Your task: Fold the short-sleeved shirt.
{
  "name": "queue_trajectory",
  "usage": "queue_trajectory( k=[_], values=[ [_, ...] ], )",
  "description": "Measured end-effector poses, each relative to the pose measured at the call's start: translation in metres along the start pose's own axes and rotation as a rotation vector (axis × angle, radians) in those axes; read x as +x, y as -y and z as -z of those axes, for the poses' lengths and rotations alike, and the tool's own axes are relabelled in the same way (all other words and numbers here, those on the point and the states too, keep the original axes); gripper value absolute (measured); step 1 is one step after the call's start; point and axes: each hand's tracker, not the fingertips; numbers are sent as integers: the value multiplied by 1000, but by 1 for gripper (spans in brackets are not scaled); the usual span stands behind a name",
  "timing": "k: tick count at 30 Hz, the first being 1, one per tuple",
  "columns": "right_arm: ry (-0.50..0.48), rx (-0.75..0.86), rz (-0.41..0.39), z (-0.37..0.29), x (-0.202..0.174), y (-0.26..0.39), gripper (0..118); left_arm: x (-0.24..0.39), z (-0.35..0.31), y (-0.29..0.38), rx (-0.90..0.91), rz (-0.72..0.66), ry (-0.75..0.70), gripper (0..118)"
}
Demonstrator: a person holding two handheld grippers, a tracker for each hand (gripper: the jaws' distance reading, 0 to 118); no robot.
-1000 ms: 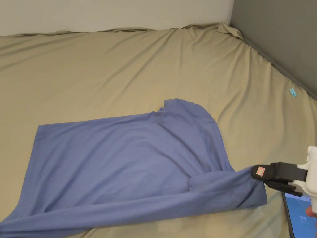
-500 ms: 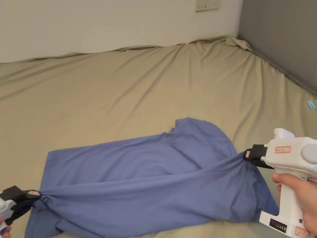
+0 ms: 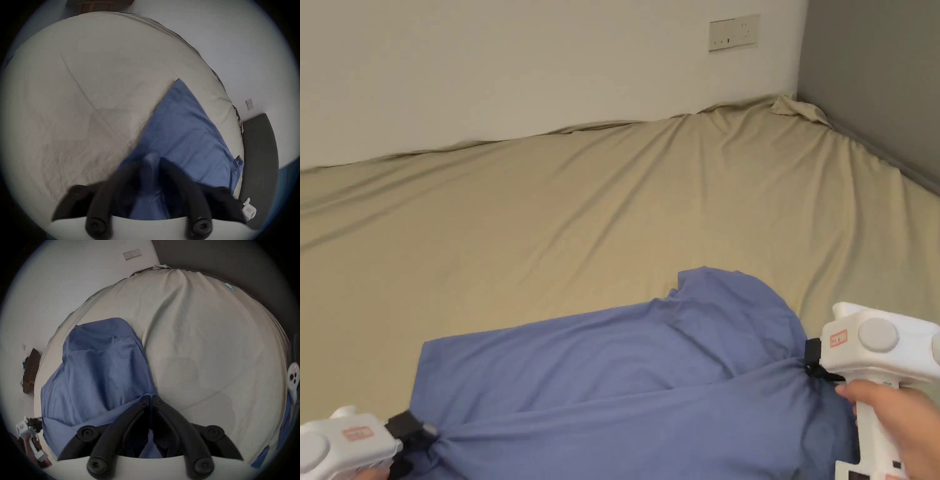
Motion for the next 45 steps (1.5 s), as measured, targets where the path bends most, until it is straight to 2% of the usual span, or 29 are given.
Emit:
queue_trajectory(
  k=[1,2,3,4,5,7,9,10,12,13,14,15,16,18,21,25,26,28,29,30,33,35,38,39,40,41,42,44,45],
  values=[
    [-5,-3,-7,-12,-1,-6,26,3,-13,-4,4,-9,52,80],
    [-29,20,8,-26,0,-9,79,8,-26,-4,8,-9,49,116],
    [-136,133,55,-51,2,-7,114,9,-46,-3,41,13,112,118],
    [-242,217,77,-77,5,-3,118,8,-74,2,154,39,198,118],
    [-295,350,93,-108,3,12,117,7,-93,7,173,70,221,118],
    [-430,430,94,-150,5,37,118,4,-138,27,252,123,240,118],
    [-452,499,55,-190,4,67,118,-2,-167,52,273,171,242,118],
    [-423,511,39,-204,0,86,118,-7,-176,63,248,211,213,118],
    [-385,357,-55,-218,-6,114,118,-13,-187,94,175,272,141,118],
    [-372,233,-125,-211,-6,123,114,-19,-189,114,167,289,139,110],
    [-349,195,-158,-210,-10,136,85,-25,-184,121,147,297,139,68],
    [-330,251,-203,-212,-16,158,37,-29,-184,135,122,303,145,15],
    [-266,278,-263,-215,-25,175,5,-31,-181,148,90,309,133,0],
    [-170,253,-371,-216,-39,193,3,-30,-172,158,69,320,102,0],
    [-349,216,-357,-220,-48,200,3,-27,-159,150,10,362,118,0],
    [-351,236,-379,-225,-58,191,3,-17,-132,119,109,403,28,0],
    [-350,246,-382,-227,-59,189,3,-14,-123,115,149,422,-25,16],
    [-359,264,-367,-231,-57,183,3,-10,-91,87,134,406,-155,109],
    [-360,264,-358,-232,-58,182,3,-11,-78,77,79,401,-160,118],
    [-363,261,-348,-232,-57,182,3,-9,-71,69,107,408,-104,118],
    [-344,248,-339,-227,-51,185,3,-3,-39,49,41,413,-184,118],
    [-311,231,-331,-223,-46,187,3,-8,-16,75,4,469,-266,118],
    [-296,192,-284,-213,-36,187,3,-8,-3,84,-27,573,-312,105],
    [-289,181,-264,-210,-31,186,3,-10,-11,85,11,571,-288,92],
    [-276,171,-246,-207,-27,184,3,-9,-18,88,31,574,-265,66],
    [-259,158,-232,-203,-24,182,3,-8,-23,89,32,592,-277,24],
    [-232,139,-223,-198,-20,179,3,-12,-34,82,42,607,-263,8],
    [-169,124,-216,-190,-12,172,3,-19,-58,77,62,501,-91,8],
    [-149,119,-213,-180,-3,167,3,-22,-70,76,69,451,-79,8]
  ],
)
